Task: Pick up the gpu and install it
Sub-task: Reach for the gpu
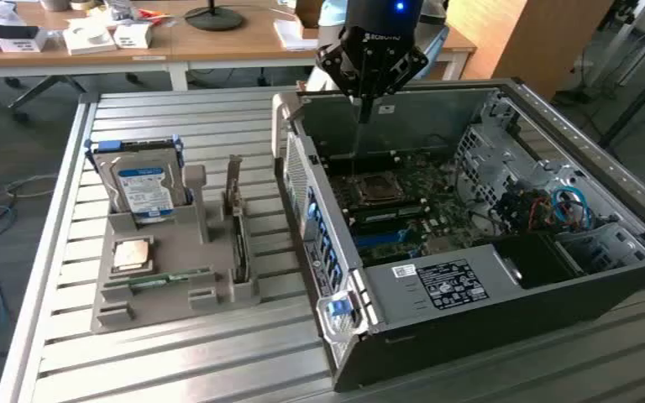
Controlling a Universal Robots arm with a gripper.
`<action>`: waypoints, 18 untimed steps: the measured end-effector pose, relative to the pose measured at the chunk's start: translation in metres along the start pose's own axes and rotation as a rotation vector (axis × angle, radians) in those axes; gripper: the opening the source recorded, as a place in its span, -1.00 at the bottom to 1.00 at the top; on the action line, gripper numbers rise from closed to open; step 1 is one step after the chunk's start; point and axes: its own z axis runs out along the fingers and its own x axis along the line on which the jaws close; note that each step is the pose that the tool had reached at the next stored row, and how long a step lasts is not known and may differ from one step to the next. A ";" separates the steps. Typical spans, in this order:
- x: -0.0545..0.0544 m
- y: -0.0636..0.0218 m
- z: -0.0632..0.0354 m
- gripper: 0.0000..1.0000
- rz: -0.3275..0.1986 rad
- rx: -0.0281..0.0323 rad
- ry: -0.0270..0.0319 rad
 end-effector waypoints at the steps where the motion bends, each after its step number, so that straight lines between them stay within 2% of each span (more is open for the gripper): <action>1: 0.000 0.0000 0.0000 -0.79 0.000 0.0000 0.0000; 18: 0.007 -0.0005 -0.0002 -0.79 0.000 0.0000 0.0002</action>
